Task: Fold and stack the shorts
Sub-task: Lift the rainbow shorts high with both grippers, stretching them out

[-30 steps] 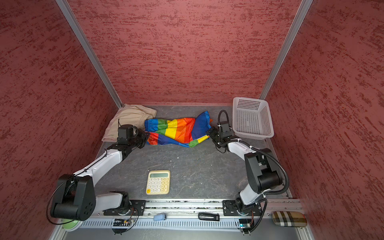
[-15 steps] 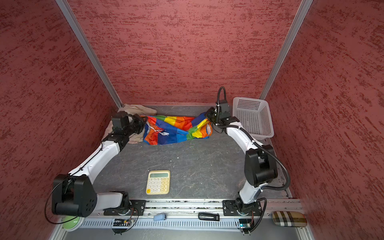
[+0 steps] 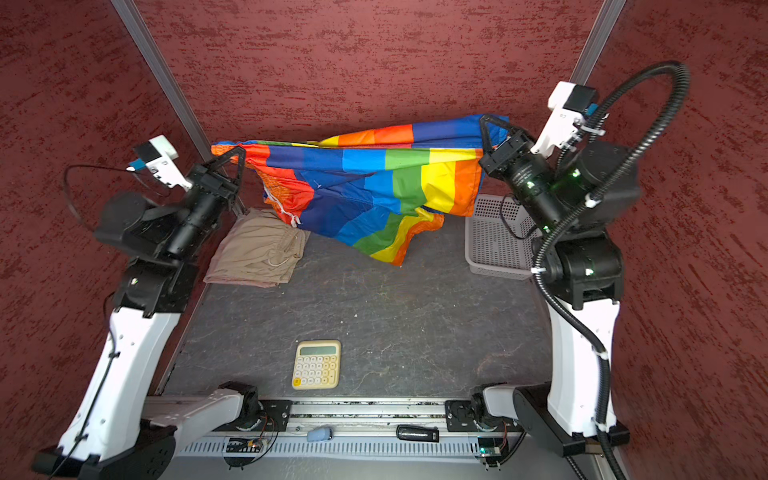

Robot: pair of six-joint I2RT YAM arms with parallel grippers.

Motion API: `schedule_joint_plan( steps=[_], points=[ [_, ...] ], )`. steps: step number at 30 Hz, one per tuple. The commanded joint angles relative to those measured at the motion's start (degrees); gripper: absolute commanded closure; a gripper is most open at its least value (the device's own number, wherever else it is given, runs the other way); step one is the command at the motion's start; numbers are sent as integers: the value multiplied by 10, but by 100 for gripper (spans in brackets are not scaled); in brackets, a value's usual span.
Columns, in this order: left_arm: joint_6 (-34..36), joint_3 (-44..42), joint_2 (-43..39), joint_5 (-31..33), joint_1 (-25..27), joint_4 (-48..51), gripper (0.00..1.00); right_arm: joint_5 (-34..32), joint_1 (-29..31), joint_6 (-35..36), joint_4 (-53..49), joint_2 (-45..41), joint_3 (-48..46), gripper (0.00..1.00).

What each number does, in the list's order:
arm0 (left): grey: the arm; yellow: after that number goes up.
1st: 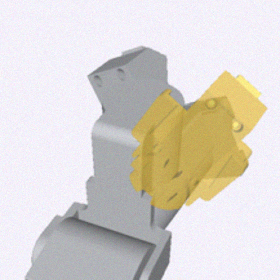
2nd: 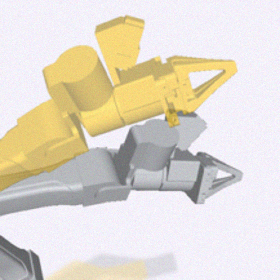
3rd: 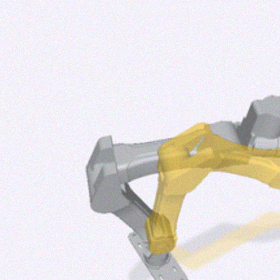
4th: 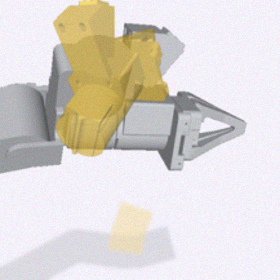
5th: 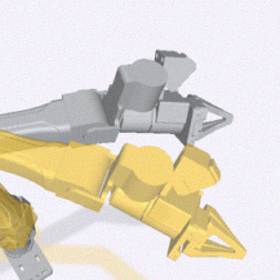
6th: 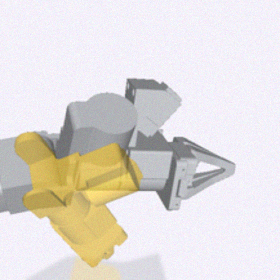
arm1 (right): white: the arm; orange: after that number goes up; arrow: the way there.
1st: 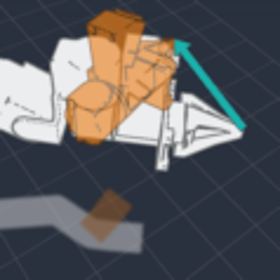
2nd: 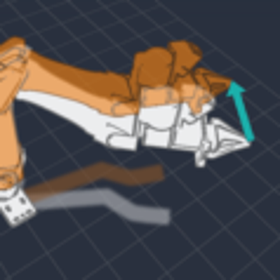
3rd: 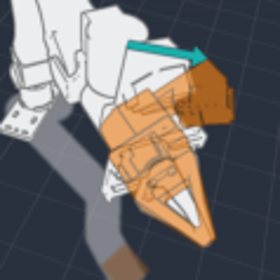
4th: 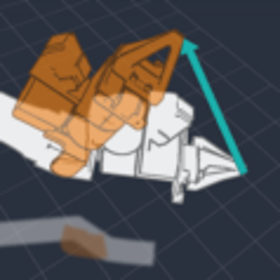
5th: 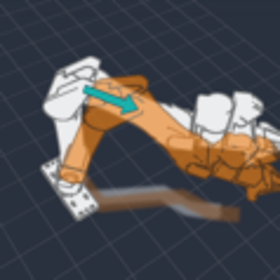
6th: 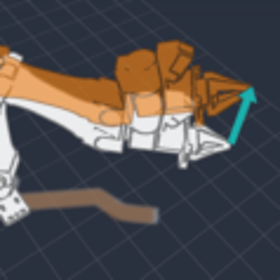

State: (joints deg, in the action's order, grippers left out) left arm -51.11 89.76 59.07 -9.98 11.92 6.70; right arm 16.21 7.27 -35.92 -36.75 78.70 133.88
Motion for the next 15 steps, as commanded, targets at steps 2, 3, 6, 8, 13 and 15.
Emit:
schedule_joint_plan(
  steps=[2,3,6,8,13,15],
  points=[
    [1,13,-25,68,4,66,100,2,-46,33,-115,91,145,100],
    [0,15,-21,67,3,71,100,19,-63,24,-123,113,166,100],
    [-1,15,8,53,-10,86,100,87,-106,-8,-97,169,139,100],
    [-5,9,44,25,-32,89,100,95,-111,-1,-81,212,106,100],
    [-43,-56,175,-60,-83,44,100,97,-112,40,-102,367,132,100],
    [-41,-66,243,-86,-86,33,100,85,-111,53,-116,433,161,100]
  ],
)
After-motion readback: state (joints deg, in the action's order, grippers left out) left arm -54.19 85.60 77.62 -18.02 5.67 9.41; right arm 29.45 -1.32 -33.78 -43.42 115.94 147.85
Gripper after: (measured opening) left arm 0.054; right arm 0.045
